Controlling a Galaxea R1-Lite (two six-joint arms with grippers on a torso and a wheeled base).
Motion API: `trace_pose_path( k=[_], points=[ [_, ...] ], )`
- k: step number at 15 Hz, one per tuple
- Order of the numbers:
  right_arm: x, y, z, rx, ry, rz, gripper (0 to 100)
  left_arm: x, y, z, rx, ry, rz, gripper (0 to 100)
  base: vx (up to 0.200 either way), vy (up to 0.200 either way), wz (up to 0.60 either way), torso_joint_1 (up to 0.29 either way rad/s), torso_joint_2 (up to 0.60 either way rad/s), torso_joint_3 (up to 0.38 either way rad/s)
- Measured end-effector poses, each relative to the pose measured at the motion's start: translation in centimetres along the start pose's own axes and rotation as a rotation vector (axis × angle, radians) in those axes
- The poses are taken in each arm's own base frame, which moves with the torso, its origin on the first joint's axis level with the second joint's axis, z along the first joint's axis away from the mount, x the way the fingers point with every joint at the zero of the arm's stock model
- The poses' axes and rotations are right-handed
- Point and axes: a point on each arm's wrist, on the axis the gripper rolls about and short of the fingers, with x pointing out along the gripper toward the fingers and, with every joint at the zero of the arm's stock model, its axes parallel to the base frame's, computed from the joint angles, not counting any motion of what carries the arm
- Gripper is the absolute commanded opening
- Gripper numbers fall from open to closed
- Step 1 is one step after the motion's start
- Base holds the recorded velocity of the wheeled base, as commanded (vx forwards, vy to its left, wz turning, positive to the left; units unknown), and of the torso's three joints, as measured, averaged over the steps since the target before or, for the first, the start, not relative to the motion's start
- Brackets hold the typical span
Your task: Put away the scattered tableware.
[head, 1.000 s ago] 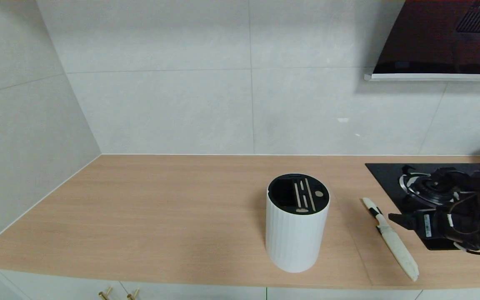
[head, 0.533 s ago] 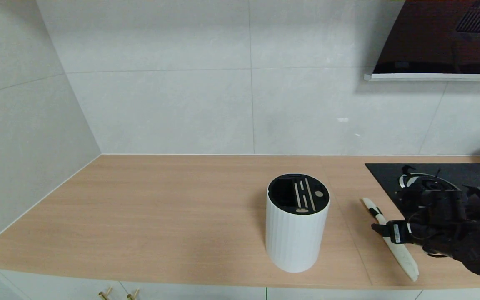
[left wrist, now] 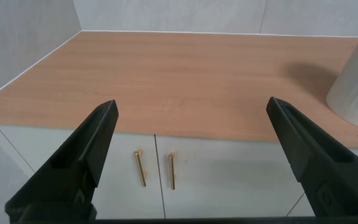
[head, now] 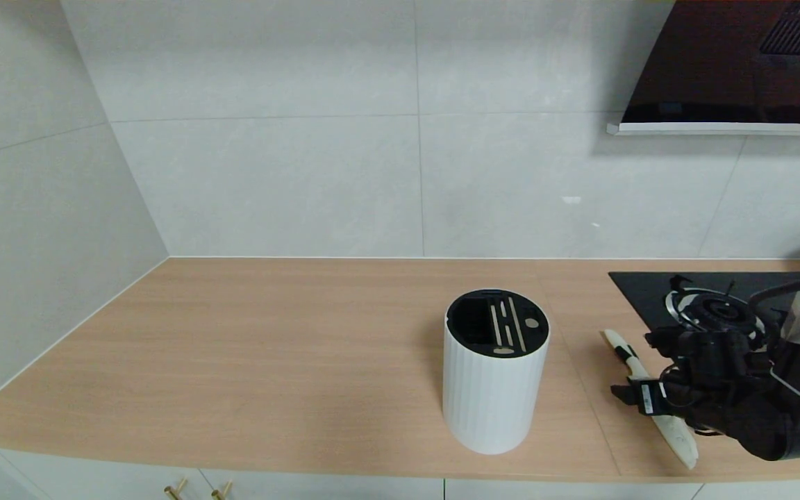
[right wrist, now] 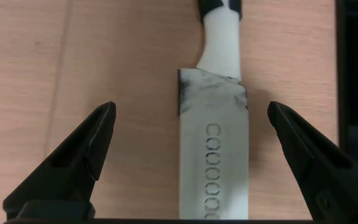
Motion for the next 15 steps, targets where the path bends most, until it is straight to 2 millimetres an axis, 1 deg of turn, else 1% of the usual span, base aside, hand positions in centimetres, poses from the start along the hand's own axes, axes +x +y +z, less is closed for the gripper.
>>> trace_pose_path(
  k=[5,6,15],
  points=[
    [0.74,-0.43,0.02,0.022,-0.001,-0.036,100,0.00,0.00,0.00,0.000,0.000,0.000,100,0.000,0.000,0.00,0.000,0.00,0.000],
    [0.82,-0.47,0.01,0.022,-0.001,-0.038,0,0.00,0.00,0.00,0.000,-0.001,0.000,100,0.000,0.000,0.00,0.000,0.00,0.000],
    [0.94,-0.44,-0.18,0.022,0.006,-0.039,0,0.00,0.00,0.00,0.000,0.000,0.000,100,0.000,0.000,0.00,0.000,0.00,0.000]
  ],
)
